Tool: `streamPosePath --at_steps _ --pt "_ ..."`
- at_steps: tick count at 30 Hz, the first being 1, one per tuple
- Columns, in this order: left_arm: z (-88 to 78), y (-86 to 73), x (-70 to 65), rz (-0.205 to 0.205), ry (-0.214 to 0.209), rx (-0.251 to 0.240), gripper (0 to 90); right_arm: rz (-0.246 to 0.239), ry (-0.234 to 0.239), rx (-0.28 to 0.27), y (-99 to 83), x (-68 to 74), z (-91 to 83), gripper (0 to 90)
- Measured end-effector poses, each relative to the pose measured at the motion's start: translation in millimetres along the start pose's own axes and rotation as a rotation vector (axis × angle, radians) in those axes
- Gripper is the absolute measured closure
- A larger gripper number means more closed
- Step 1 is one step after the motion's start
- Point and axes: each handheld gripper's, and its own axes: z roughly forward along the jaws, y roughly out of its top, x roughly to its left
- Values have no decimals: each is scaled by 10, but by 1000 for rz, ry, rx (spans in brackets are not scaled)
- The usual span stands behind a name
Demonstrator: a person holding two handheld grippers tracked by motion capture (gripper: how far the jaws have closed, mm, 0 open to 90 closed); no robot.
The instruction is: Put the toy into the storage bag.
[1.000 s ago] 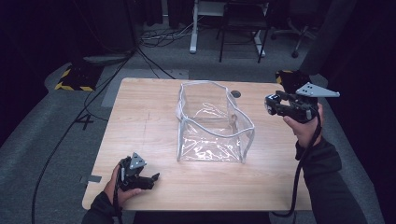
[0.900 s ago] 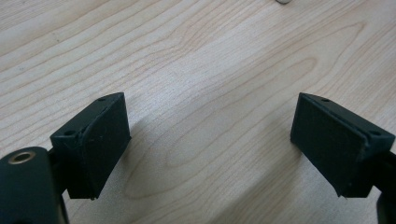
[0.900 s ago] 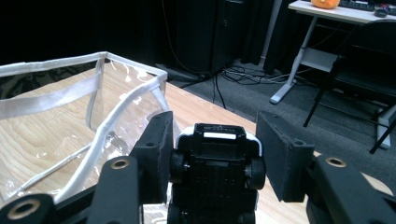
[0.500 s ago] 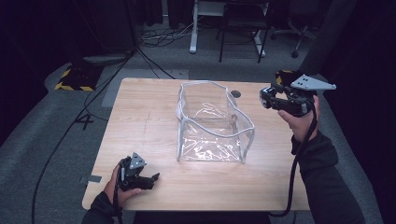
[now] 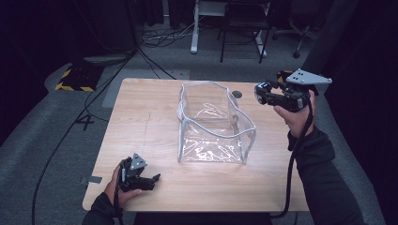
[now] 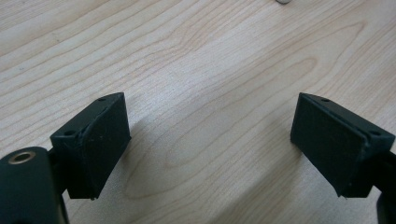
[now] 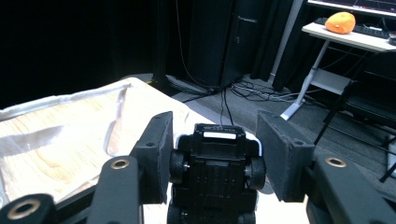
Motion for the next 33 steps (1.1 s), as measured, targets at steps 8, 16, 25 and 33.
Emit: streamPosePath --at_steps 8,16,25,33 --pt "0 0 0 0 0 0 122 -8 41 -3 85 159 111 484" --pt "0 0 0 0 0 0 121 -29 74 11 130 367 284 484" --pt "0 0 0 1 0 0 122 -80 99 61 162 646 528 484" --pt "2 -2 0 1 0 -3 121 -98 139 94 158 791 694 484"
